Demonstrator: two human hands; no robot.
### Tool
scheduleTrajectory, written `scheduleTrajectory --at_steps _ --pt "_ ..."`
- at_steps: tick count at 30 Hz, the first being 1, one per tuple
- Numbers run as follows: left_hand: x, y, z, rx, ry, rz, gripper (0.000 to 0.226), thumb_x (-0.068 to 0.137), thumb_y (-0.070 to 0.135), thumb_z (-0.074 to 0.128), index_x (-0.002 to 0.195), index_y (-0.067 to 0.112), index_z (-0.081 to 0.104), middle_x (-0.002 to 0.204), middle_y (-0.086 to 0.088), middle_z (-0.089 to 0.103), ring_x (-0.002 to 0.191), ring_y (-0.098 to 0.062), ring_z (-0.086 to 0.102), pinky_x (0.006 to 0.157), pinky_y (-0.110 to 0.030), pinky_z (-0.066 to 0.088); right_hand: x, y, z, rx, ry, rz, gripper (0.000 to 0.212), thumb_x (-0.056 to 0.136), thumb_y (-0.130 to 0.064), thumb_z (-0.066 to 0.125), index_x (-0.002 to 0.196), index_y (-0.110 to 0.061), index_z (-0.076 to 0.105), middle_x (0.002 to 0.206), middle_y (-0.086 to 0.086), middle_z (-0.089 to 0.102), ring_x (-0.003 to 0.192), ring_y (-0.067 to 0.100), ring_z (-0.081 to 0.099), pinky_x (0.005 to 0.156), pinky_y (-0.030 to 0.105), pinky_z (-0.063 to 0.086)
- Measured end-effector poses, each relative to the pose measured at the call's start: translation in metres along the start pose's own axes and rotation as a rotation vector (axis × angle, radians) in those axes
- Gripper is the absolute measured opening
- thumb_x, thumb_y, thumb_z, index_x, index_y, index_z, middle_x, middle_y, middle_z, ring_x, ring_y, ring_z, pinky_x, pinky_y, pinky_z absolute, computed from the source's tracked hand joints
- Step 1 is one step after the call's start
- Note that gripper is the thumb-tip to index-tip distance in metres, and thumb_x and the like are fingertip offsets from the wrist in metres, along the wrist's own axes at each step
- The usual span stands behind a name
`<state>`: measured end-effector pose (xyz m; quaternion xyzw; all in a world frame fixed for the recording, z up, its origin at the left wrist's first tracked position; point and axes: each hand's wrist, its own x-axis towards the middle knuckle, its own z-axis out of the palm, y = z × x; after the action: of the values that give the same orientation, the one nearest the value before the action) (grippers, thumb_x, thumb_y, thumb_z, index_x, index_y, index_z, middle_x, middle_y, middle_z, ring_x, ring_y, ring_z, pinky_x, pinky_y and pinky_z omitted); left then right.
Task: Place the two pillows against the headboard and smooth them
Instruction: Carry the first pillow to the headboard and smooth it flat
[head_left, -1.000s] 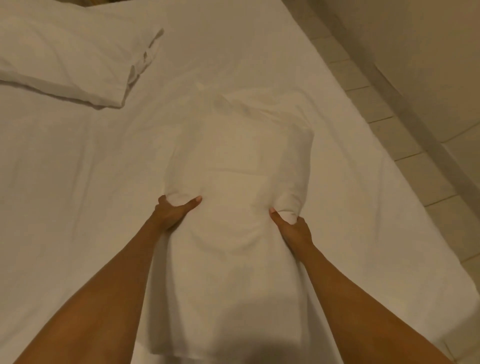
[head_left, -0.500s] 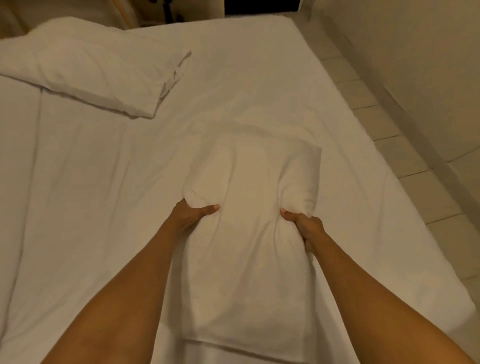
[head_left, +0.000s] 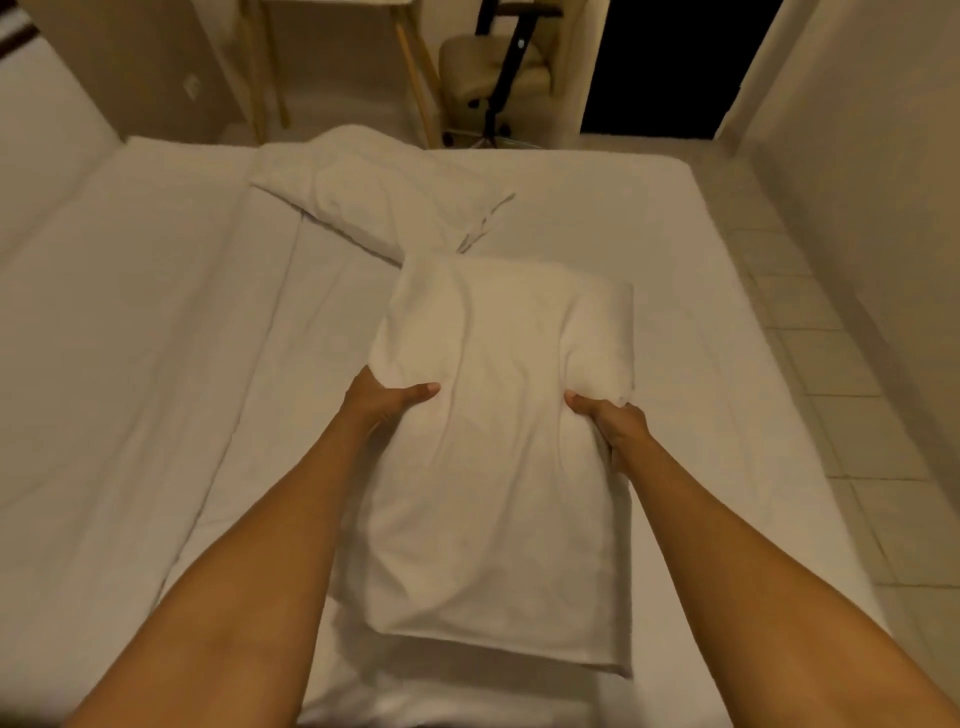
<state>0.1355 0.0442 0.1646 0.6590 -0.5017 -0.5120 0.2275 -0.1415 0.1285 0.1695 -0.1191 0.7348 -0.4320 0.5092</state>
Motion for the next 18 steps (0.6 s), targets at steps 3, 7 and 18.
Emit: scheduleTrajectory --at_steps 3,7,18 --pt "-0.045 0.017 -0.039 -0.057 0.102 0.028 0.092 0.065 0.037 0.087 0.142 0.016 0.043 0.142 -0.006 0.052 0.129 -0.028 0.049 0.101 -0.034 0.04 -0.043 -0.026 0.015 -0.02 -0.072 -0.049 0.094 0.069 -0.025 0.085 0.145 -0.003 0.033 0.145 0.012 0.046 0.127 0.033 0.049 0.089 0.034 0.041" --pt "-0.102 0.023 -0.091 -0.134 0.212 0.024 0.089 0.067 0.032 0.087 0.142 0.015 0.043 0.142 -0.008 0.052 0.128 -0.028 0.05 0.098 -0.033 0.041 -0.091 -0.046 0.041 -0.064 -0.18 -0.111 0.091 0.067 -0.025 0.086 0.142 -0.004 0.039 0.141 0.011 0.05 0.122 0.032 0.052 0.085 0.033 0.042" --pt "-0.215 -0.027 -0.24 -0.23 0.43 0.003 0.082 0.067 0.034 0.087 0.137 0.018 0.048 0.134 -0.005 0.058 0.12 -0.026 0.055 0.09 -0.03 0.042 -0.202 -0.045 0.175 -0.194 -0.437 -0.223 0.09 0.067 -0.021 0.085 0.141 -0.002 0.038 0.144 0.012 0.047 0.128 0.034 0.046 0.097 0.039 0.039"
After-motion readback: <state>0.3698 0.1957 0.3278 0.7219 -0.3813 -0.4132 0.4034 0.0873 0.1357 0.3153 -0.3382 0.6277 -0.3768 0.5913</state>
